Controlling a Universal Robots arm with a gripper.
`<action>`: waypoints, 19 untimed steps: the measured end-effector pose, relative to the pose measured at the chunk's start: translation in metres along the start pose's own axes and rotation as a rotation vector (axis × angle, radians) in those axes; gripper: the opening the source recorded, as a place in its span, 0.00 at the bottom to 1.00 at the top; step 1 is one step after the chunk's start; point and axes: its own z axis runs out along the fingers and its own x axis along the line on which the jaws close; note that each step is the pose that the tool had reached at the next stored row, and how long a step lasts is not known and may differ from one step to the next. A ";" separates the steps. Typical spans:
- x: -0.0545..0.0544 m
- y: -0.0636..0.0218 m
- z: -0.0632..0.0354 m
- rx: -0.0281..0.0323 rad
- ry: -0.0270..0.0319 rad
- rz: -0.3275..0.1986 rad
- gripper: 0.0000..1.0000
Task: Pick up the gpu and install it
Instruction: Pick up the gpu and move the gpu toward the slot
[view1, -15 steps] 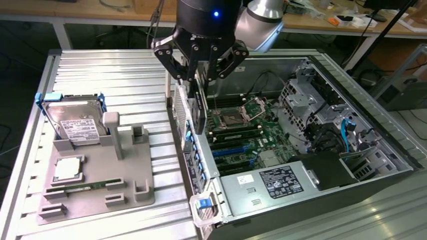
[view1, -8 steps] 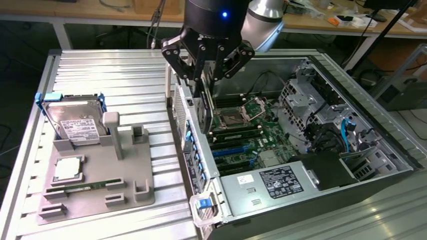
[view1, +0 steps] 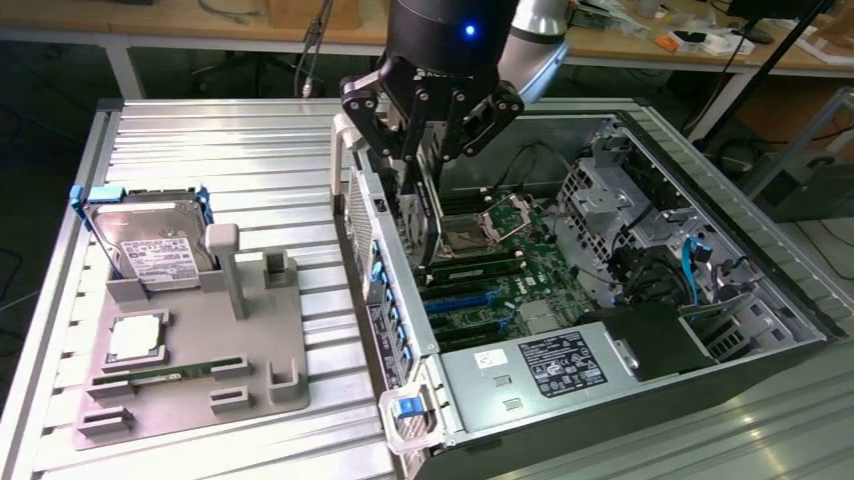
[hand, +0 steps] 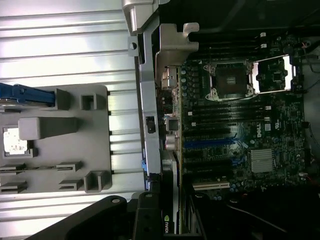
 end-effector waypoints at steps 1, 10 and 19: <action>-0.001 0.0001 0.0000 0.0000 0.0000 0.000 0.27; -0.018 0.0013 0.0005 0.0001 0.0003 0.000 0.27; -0.031 0.0025 0.0010 0.0001 0.0004 0.000 0.27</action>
